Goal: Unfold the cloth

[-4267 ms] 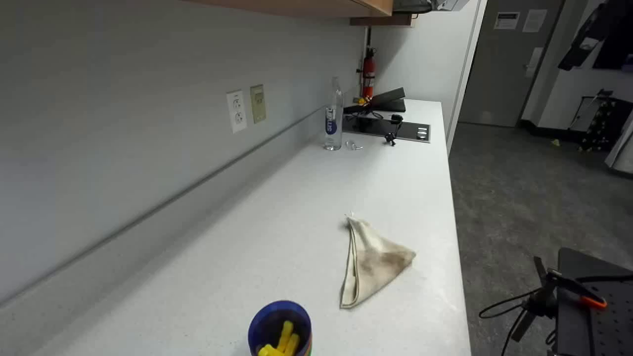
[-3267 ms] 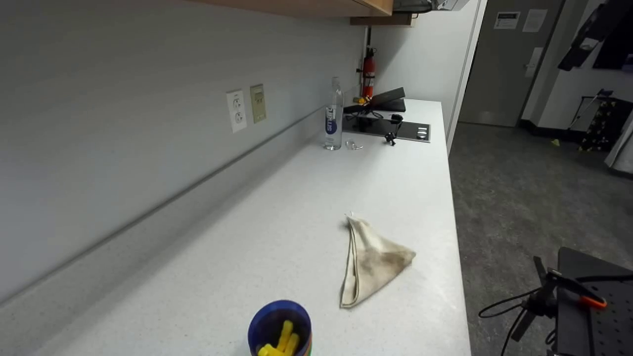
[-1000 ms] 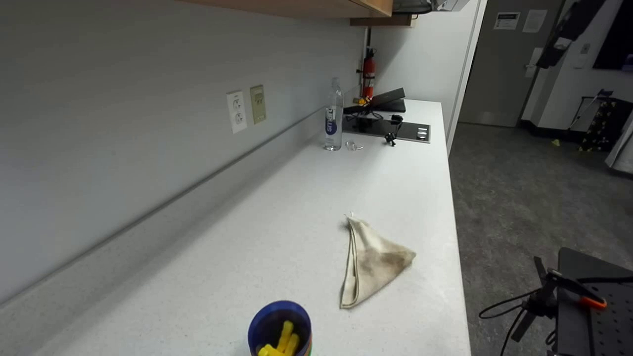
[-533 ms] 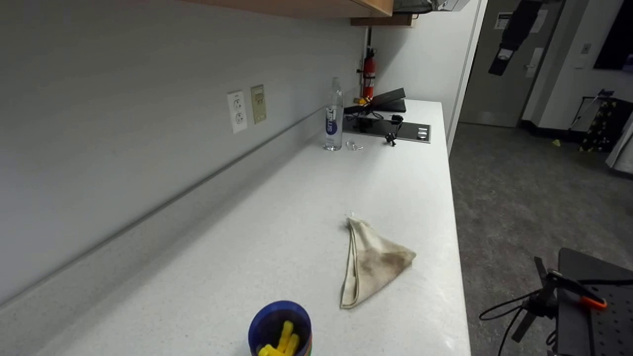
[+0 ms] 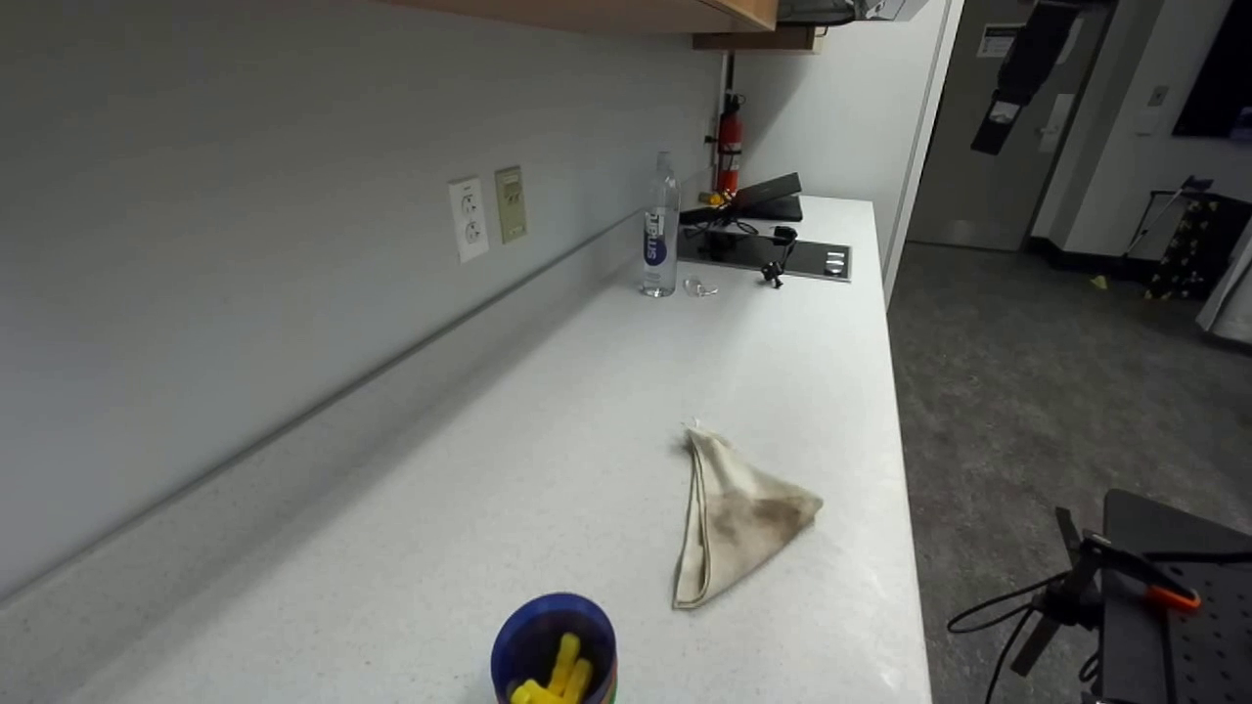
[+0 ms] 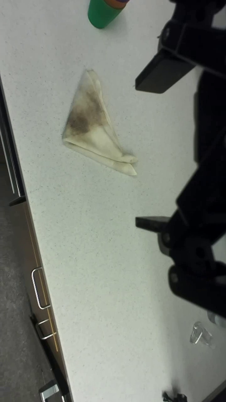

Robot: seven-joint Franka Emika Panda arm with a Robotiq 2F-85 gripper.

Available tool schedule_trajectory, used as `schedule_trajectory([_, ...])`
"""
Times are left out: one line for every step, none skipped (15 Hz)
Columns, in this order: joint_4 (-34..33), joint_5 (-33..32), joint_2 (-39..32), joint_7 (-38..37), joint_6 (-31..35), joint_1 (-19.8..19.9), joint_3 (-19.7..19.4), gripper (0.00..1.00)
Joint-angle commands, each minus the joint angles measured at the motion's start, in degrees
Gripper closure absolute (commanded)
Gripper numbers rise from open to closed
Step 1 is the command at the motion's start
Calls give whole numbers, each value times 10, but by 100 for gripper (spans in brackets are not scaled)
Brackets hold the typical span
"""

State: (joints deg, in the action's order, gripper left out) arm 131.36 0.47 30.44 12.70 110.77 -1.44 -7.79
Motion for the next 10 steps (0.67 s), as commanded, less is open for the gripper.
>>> schedule_trajectory([15, 11, -20, 9, 21, -2, 13, 0])
schedule_trajectory([19, 12, -25, 6, 27, -6, 20, 0])
schedule_trajectory([23, 15, -32, 8, 32, -10, 24, 0])
schedule_trajectory([28, 18, -41, 6, 43, -15, 31, 0])
schedule_trajectory([29, 20, -51, 5, 51, -20, 37, 0])
schedule_trajectory([30, 23, -61, 5, 58, -24, 43, 0])
schedule_trajectory([27, 26, -74, 3, 65, -30, 50, 0])
schedule_trajectory([25, 31, -85, 3, 70, -35, 56, 0])
schedule_trajectory([21, 36, -98, 3, 74, -41, 64, 0])
schedule_trajectory([20, 39, -109, 10, 80, -44, 66, 0])
